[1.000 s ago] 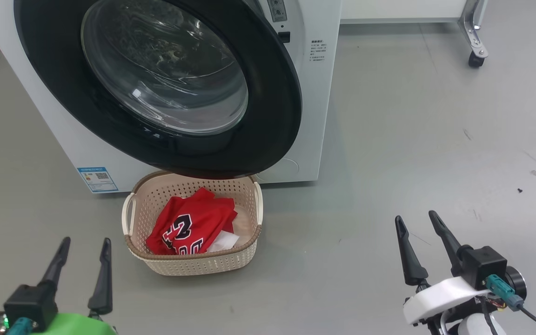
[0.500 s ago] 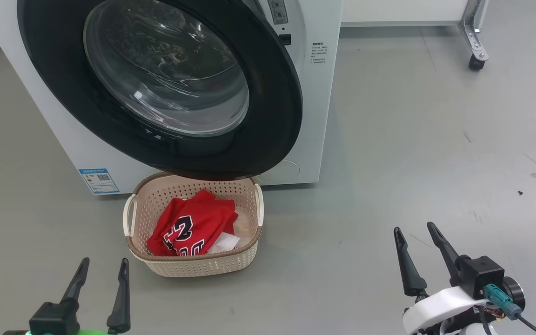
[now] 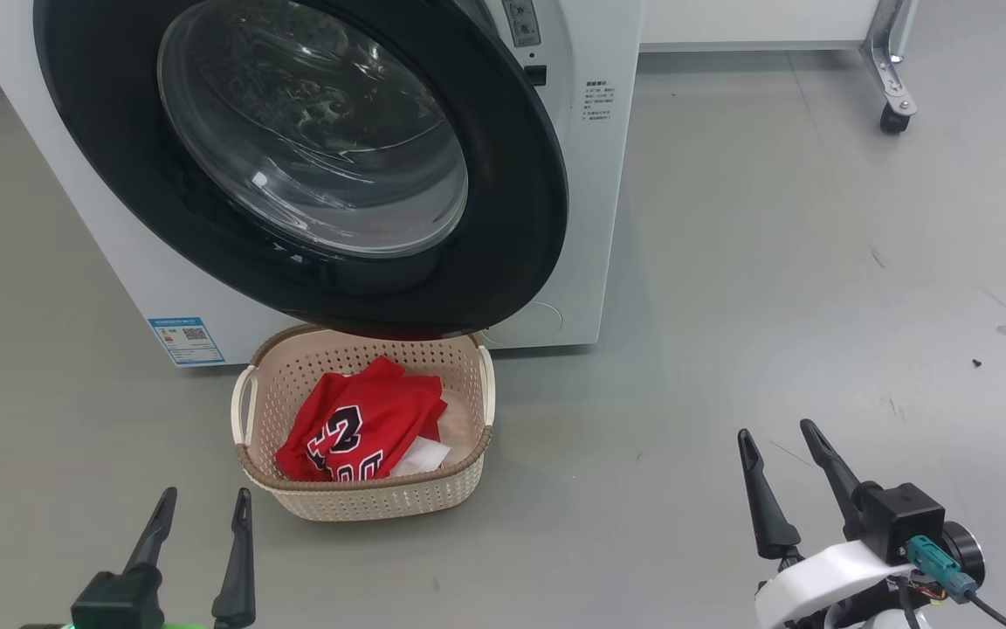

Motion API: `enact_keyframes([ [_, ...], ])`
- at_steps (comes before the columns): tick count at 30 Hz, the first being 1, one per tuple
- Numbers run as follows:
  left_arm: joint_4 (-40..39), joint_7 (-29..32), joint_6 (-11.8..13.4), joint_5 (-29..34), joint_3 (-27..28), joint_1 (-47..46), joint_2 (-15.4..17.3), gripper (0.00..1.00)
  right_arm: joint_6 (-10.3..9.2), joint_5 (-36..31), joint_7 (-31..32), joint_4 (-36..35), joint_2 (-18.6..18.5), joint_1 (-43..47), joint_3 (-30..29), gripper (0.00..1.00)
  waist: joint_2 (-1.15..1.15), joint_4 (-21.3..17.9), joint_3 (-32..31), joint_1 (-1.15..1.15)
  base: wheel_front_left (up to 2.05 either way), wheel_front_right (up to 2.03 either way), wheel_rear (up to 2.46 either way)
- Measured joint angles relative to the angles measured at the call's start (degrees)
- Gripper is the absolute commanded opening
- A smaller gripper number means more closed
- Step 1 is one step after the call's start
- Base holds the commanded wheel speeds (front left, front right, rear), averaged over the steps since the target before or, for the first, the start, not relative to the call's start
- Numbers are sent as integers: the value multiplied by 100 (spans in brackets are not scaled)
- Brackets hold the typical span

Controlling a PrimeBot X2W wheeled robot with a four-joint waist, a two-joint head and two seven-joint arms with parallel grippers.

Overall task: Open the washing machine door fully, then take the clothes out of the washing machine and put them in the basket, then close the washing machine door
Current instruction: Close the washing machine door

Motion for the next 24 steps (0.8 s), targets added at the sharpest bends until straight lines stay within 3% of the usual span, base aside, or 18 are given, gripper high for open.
enact_keyframes([
  [23, -20, 10, 10, 192, 47, 6, -162, 100, 0, -25, 0, -15, 5, 39, -15, 100, 0, 25, 32, 0, 0, 0, 0],
  [24, -25, 10, 10, 208, 46, 6, -163, 100, 0, -25, 1, -24, 5, 39, -22, 42, 0, 26, 36, 0, 0, 0, 0],
])
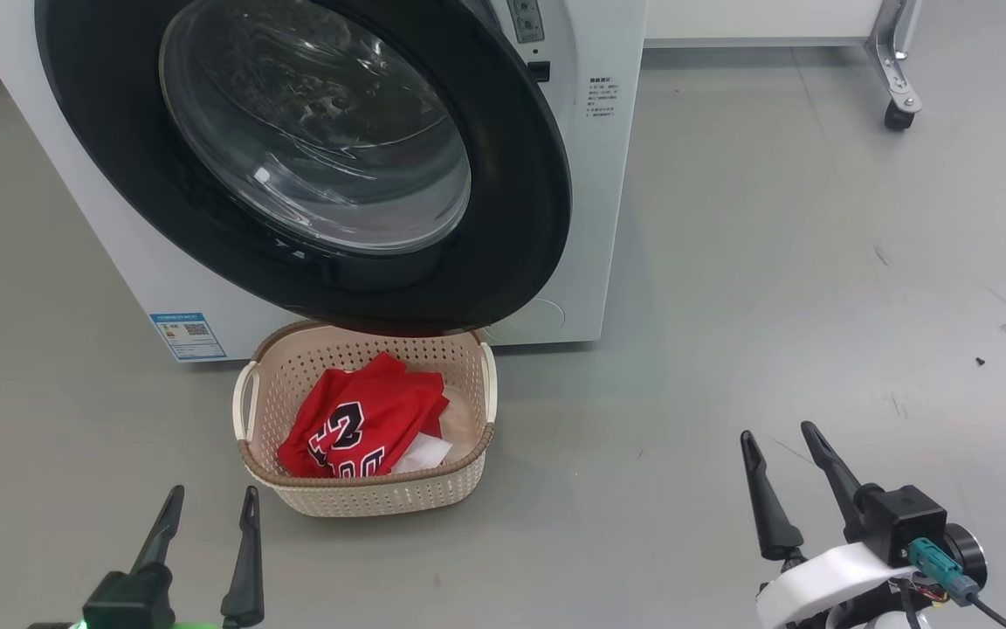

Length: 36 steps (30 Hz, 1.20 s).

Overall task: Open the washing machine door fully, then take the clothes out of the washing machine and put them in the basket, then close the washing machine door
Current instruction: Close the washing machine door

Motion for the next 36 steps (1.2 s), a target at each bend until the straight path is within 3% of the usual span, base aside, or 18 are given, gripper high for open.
enact_keyframes([
  [2, -13, 1, 1, 45, -2, 0, -3, 100, 1, 2, 0, -36, 5, 0, -27, 0, 0, 3, 12, 0, 0, 0, 0],
  [19, -170, 49, 43, 250, -151, -49, -73, 100, 152, -47, 0, -116, -116, -322, -7, 0, 0, 216, 301, 0, 0, 0, 0],
  [36, -435, -60, 36, 274, -415, -878, -283, 100, 405, -308, 315, -174, -310, -2648, 456, 0, 0, 814, 1209, 0, 0, 0, 0],
])
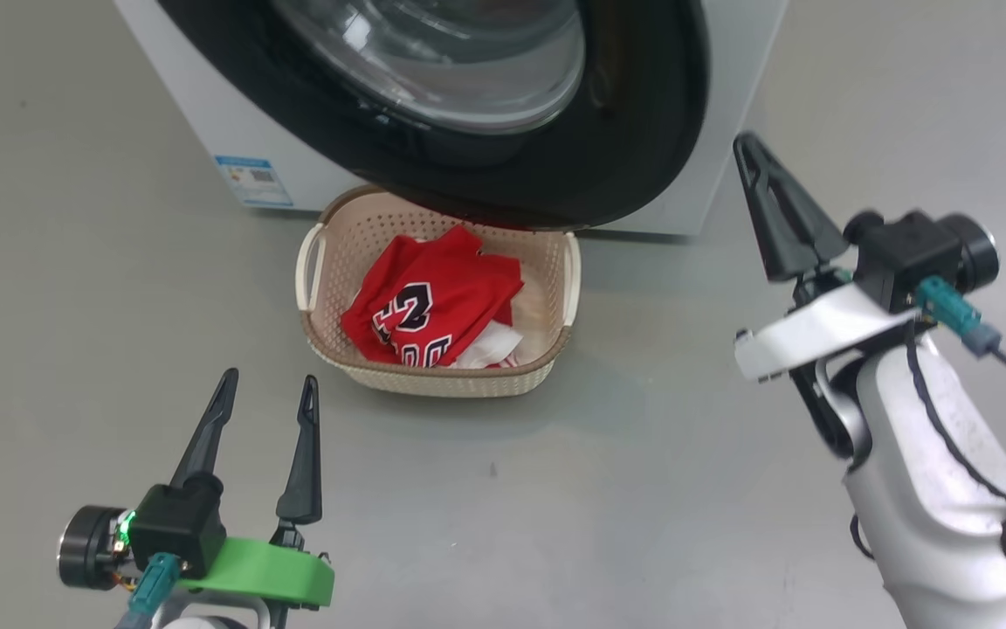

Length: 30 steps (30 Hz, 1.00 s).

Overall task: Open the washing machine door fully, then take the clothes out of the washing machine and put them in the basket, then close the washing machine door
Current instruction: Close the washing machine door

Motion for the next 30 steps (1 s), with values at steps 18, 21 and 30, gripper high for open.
enact_keyframes([
  [18, 268, -193, -142, -19, -199, -658, -178, 100, 67, 129, 288, 983, -114, -1731, -56, 0, 0, 817, 865, 0, 0, 0, 0],
  [21, 355, -224, -142, -41, -190, -678, -197, 100, 97, 183, 249, 1171, -114, -1824, -49, 0, 0, 888, 930, 0, 0, 0, 0],
  [30, 497, -252, -147, -41, -191, -810, -227, 100, 97, 322, 87, 1591, -131, -2090, -90, 0, 0, 905, 961, 0, 0, 0, 0],
])
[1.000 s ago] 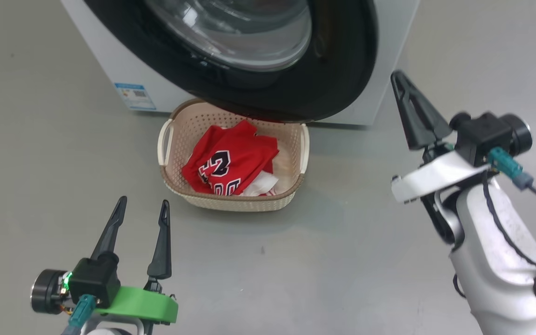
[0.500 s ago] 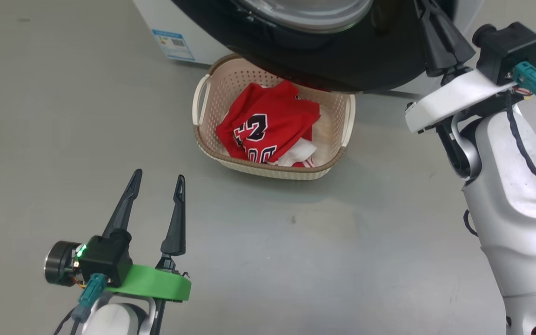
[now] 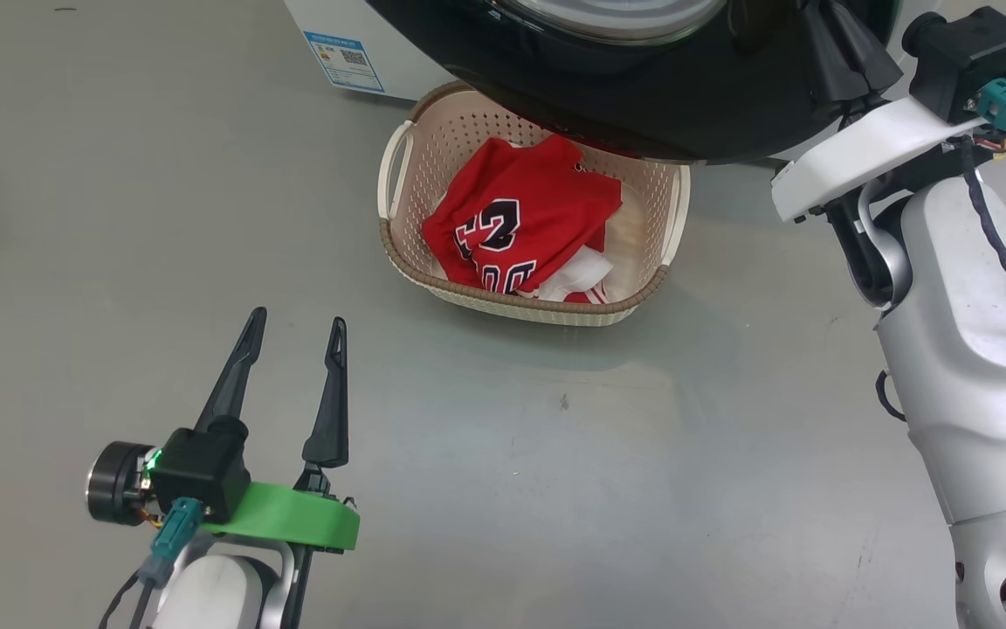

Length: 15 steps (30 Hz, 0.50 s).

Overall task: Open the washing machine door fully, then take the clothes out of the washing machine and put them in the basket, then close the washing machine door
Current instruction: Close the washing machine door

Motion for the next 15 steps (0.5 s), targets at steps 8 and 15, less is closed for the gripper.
enact_keyframes([
  [8, 66, -48, -37, 0, -30, -29, -14, 100, 3, 43, -57, 283, -32, -217, -14, 0, 0, -9, 27, 0, 0, 0, 0],
  [15, 37, -51, -99, -23, -119, -119, -30, 100, 30, 43, -55, 430, -196, -693, -53, 0, 0, 38, 173, 0, 0, 0, 0],
])
